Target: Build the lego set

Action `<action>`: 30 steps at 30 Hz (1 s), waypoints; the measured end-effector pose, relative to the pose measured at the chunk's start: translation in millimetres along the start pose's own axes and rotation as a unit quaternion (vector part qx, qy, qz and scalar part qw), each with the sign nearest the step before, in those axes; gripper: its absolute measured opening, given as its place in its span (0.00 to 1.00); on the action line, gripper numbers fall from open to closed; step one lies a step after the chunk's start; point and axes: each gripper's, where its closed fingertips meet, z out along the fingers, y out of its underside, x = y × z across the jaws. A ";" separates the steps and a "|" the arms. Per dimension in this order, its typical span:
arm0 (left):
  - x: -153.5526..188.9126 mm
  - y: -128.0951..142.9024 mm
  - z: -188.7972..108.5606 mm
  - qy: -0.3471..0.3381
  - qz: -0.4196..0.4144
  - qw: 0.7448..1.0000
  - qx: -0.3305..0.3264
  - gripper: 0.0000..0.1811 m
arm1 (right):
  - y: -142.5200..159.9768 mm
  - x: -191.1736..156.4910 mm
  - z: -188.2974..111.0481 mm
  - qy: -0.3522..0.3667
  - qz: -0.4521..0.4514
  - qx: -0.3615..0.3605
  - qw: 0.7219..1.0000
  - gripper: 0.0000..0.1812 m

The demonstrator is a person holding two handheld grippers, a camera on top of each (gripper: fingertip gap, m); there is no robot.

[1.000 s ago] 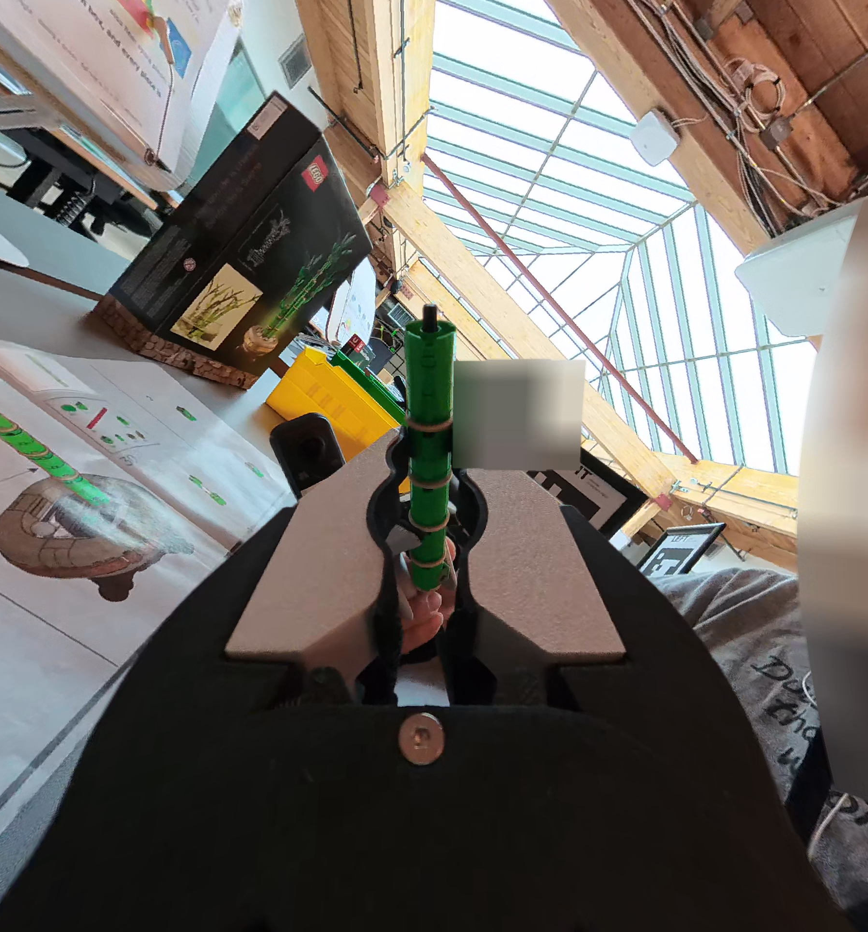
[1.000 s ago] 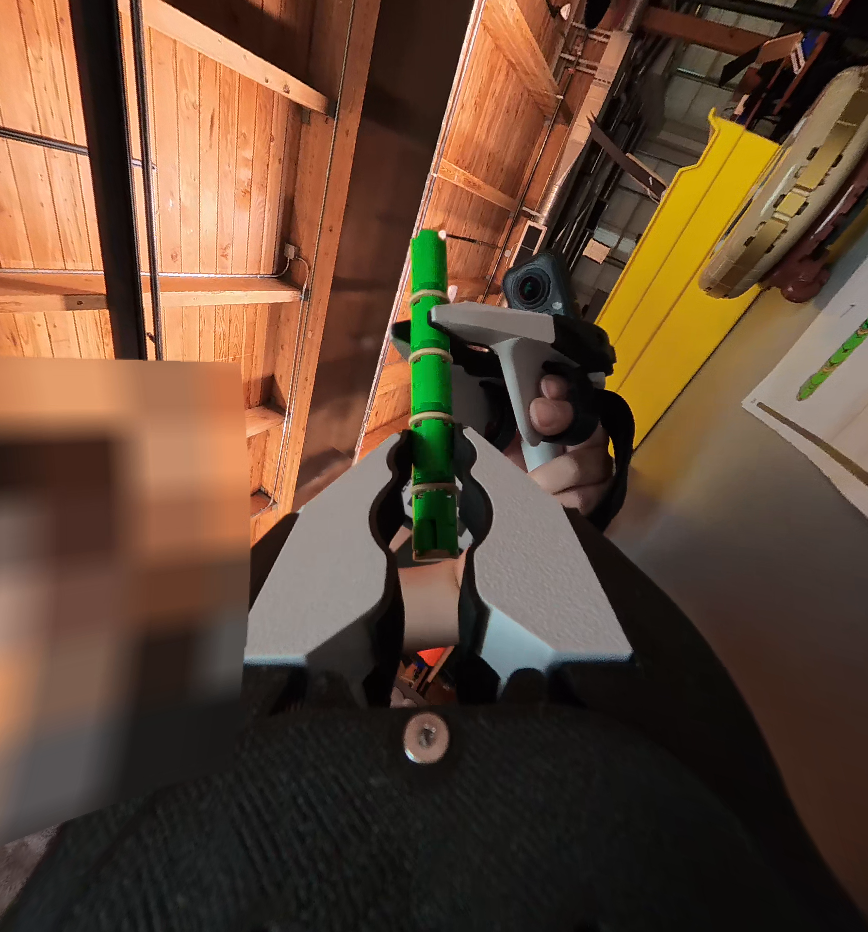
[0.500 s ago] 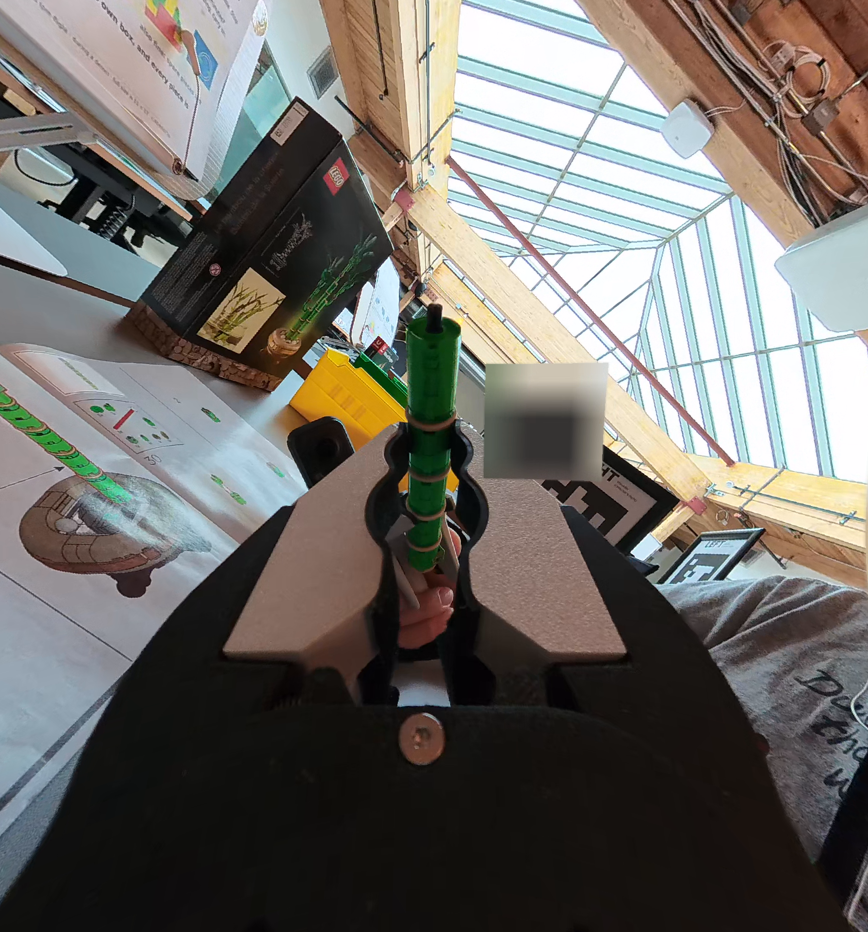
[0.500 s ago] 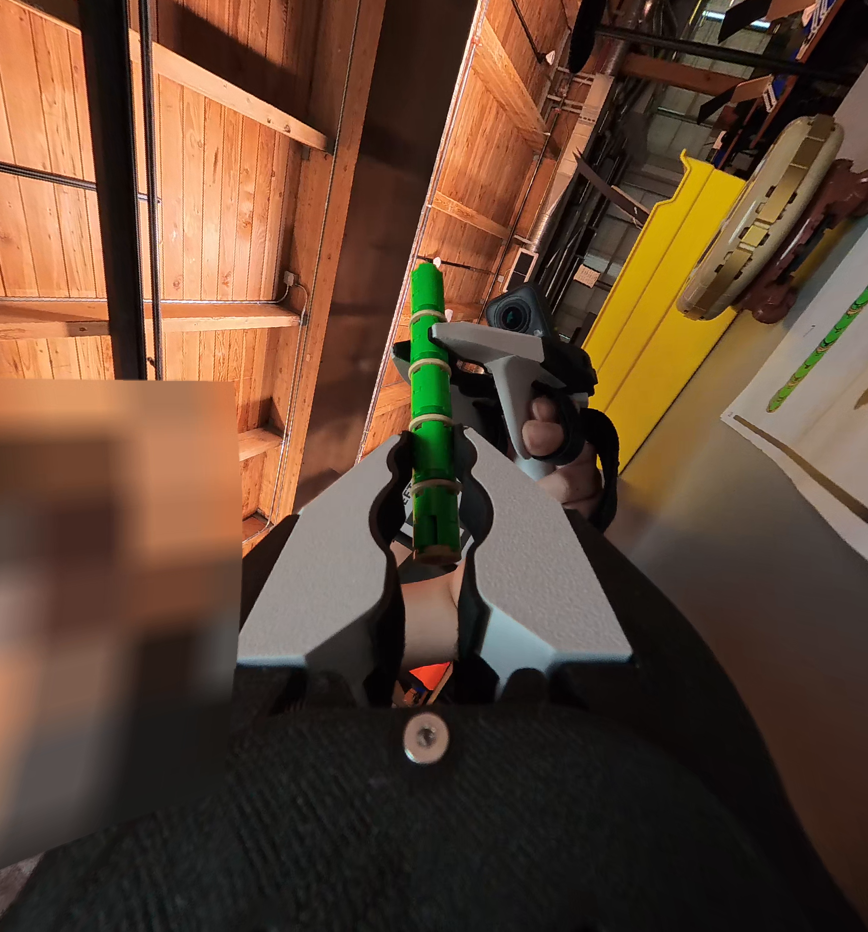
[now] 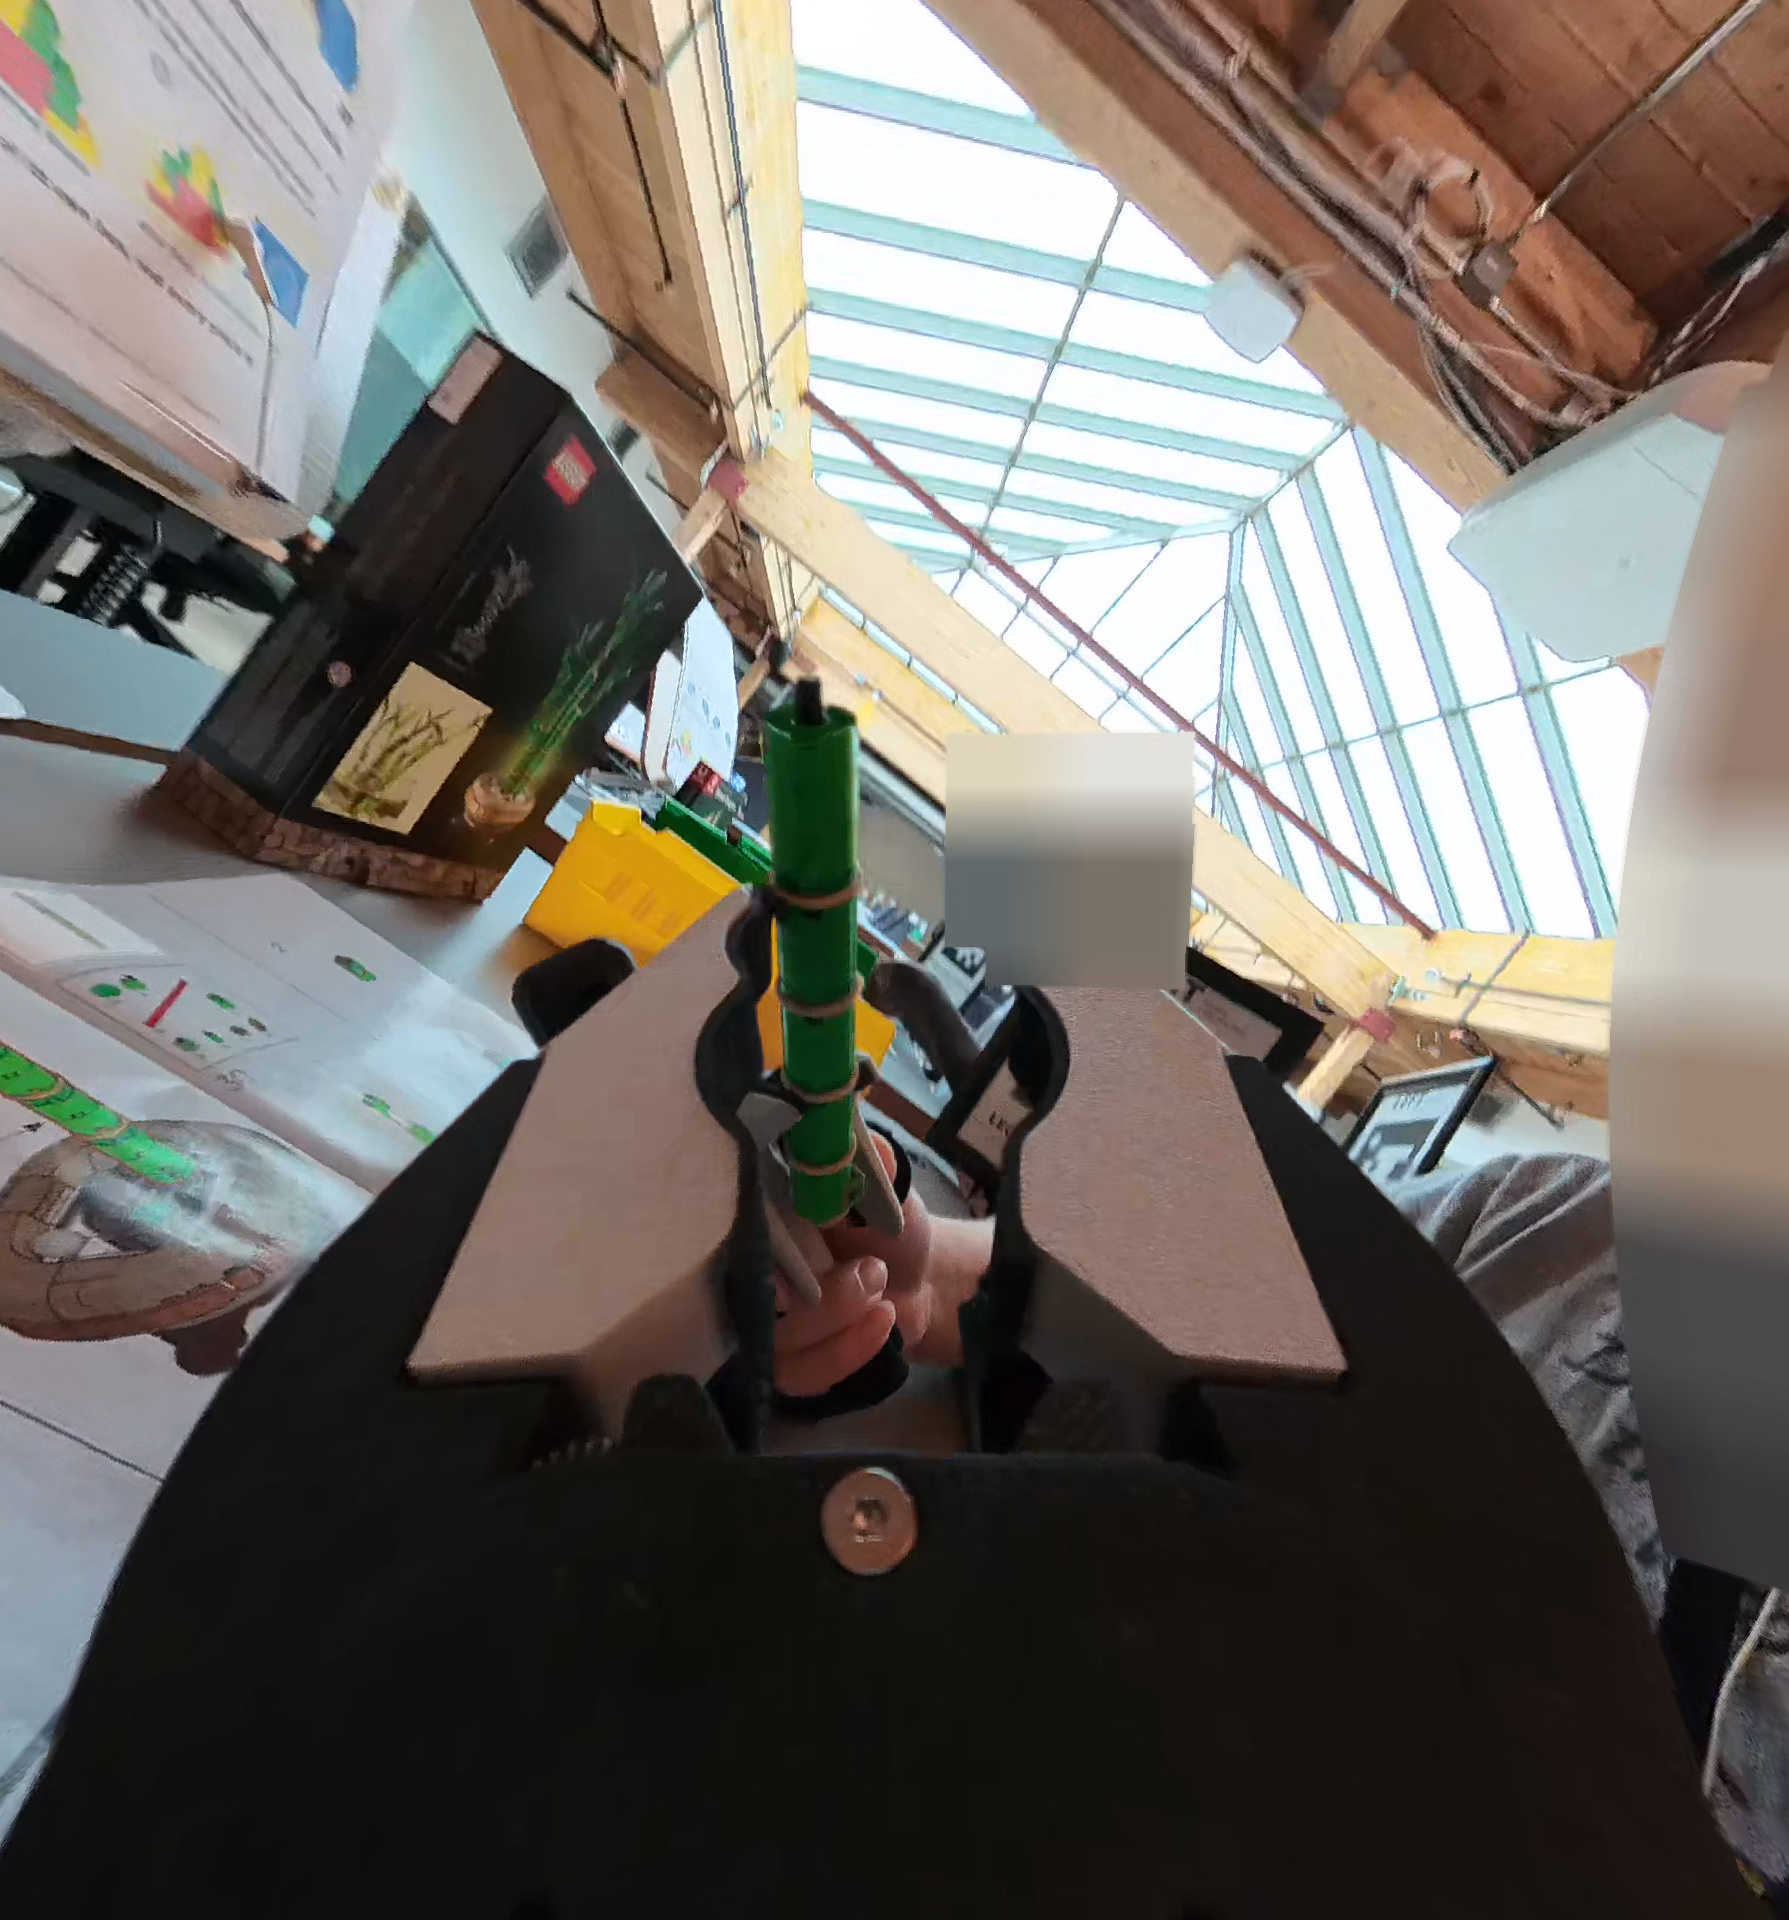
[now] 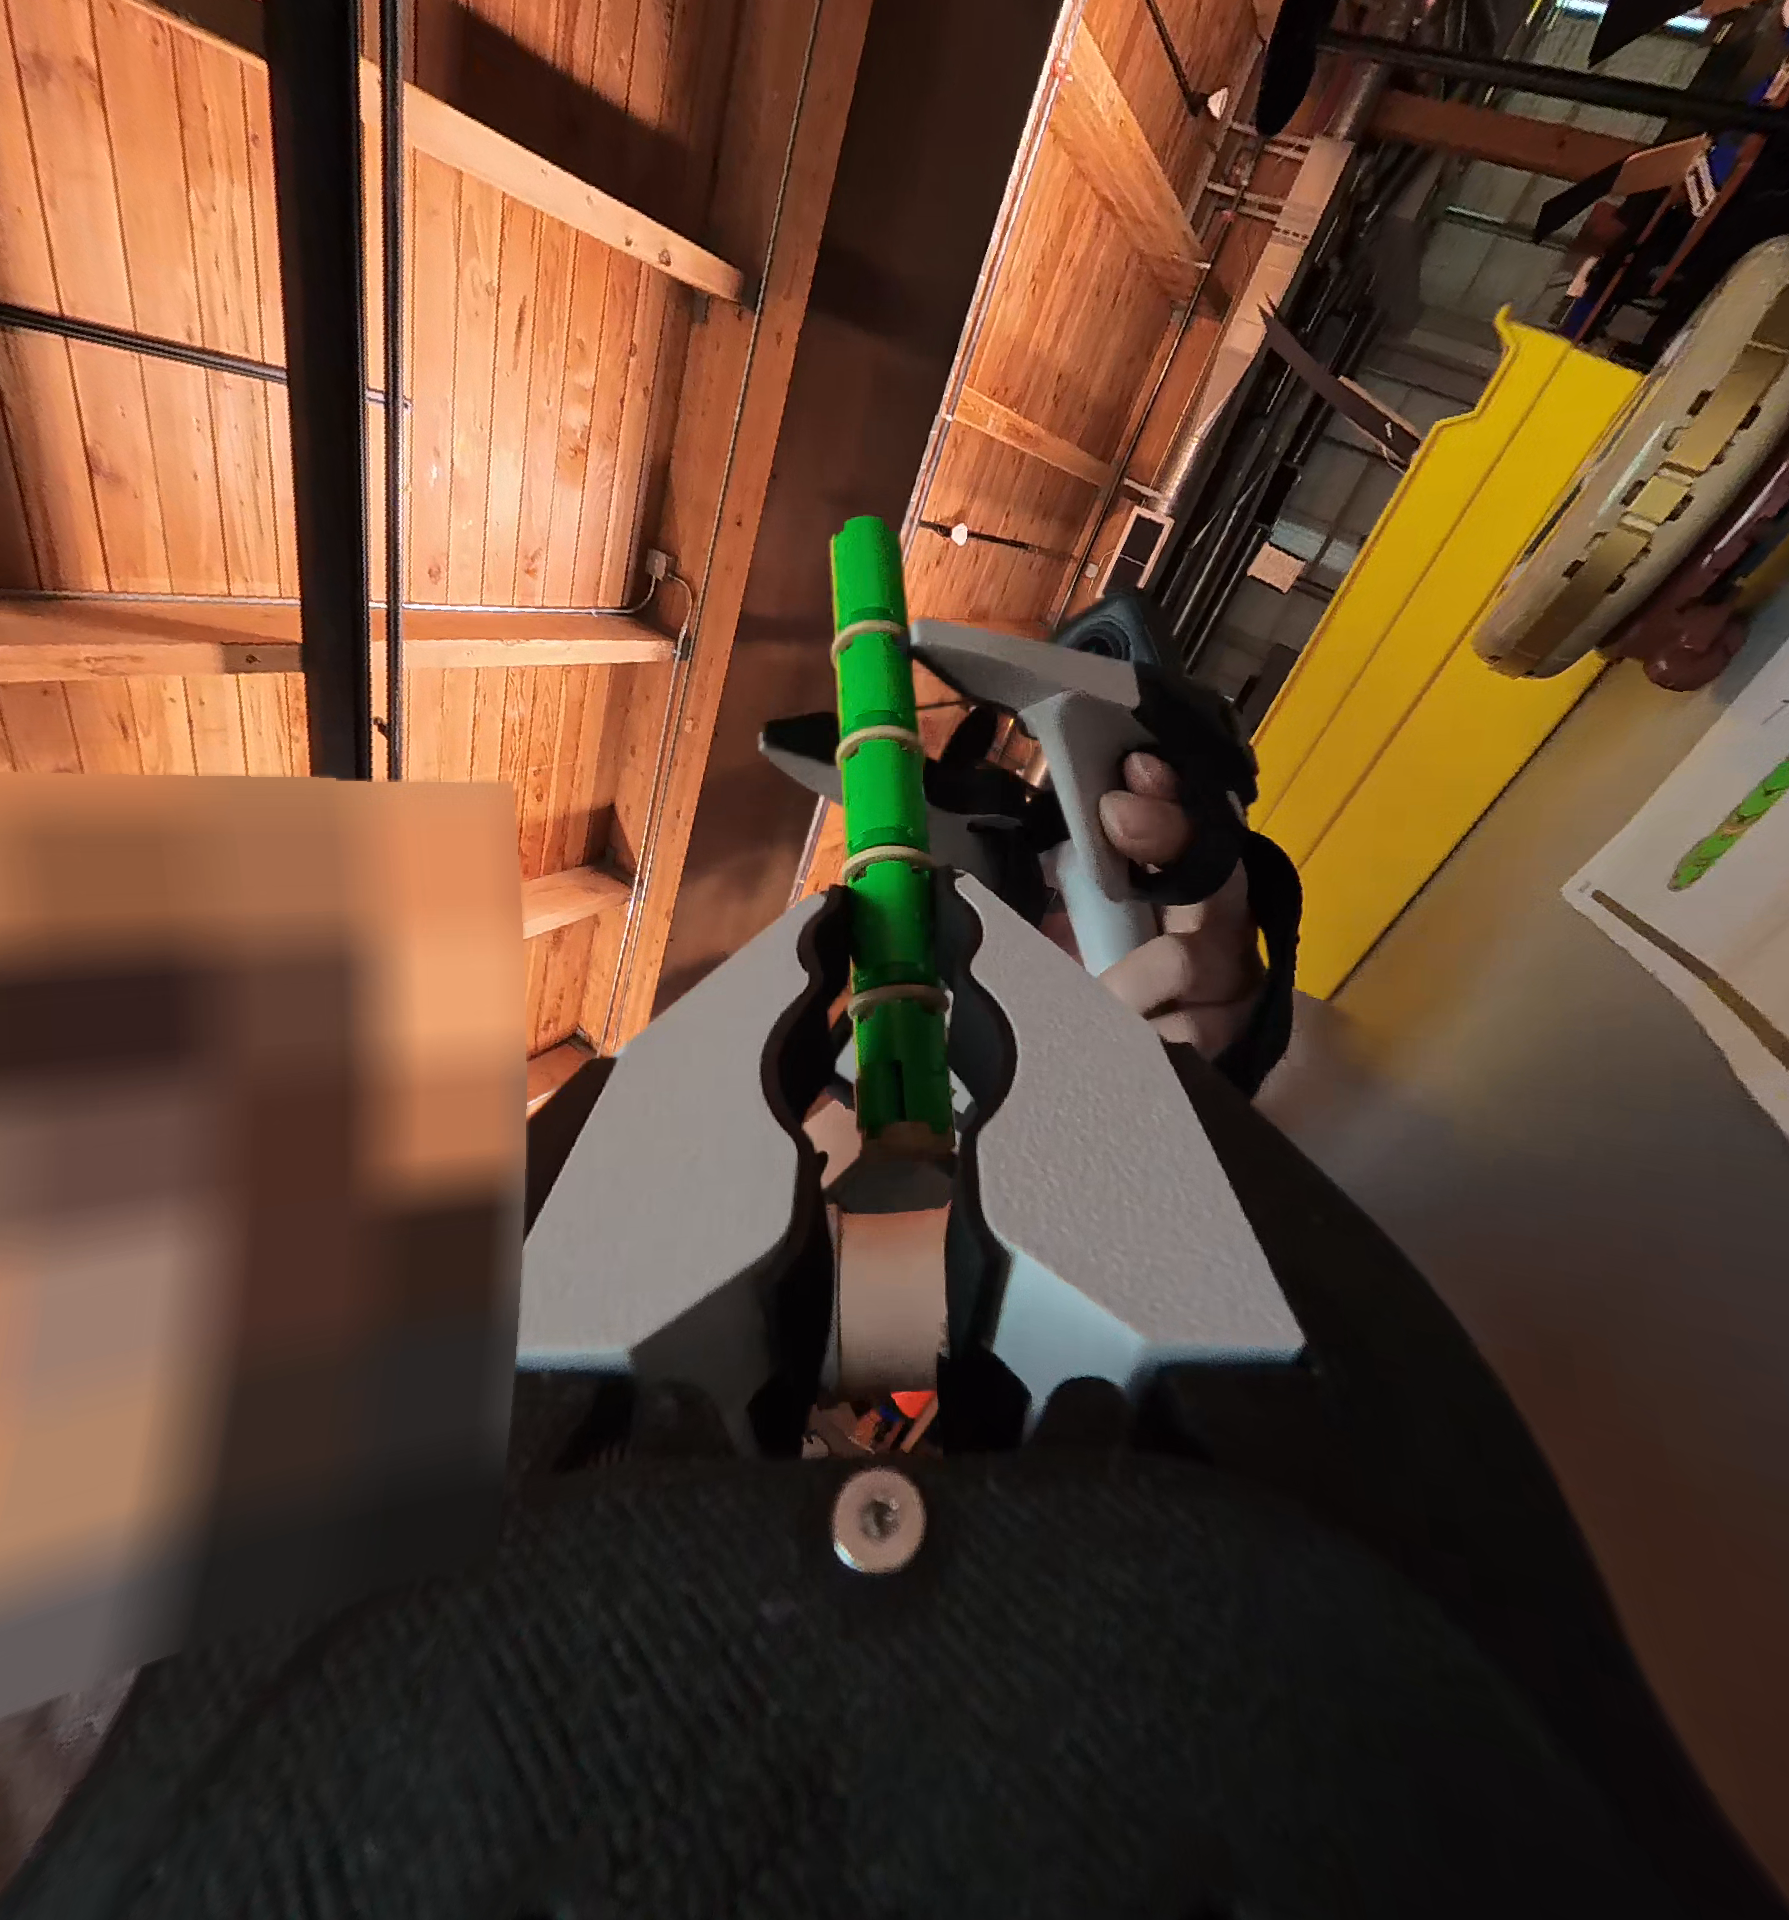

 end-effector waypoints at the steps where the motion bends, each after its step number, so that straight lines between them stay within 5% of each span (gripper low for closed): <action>1: -1.6 -6.4 -3.9 -0.001 -0.007 1.000 0.016 0.23 | 0.1 0.0 0.1 0.000 -0.001 -0.001 1.000 0.08; 9: -3.4 -16.5 -11.3 0.011 -0.023 0.999 0.037 0.08 | 12.9 4.2 6.7 0.019 -0.018 -0.038 0.999 0.08; 17: -4.4 -14.6 -8.9 0.013 -0.030 0.999 0.032 0.14 | 15.7 5.6 7.9 0.022 -0.013 -0.047 0.999 0.08; 30: -8.5 -7.3 -5.8 -0.021 -0.008 0.999 0.030 0.08 | 13.3 6.0 3.2 0.030 -0.013 -0.037 0.999 0.08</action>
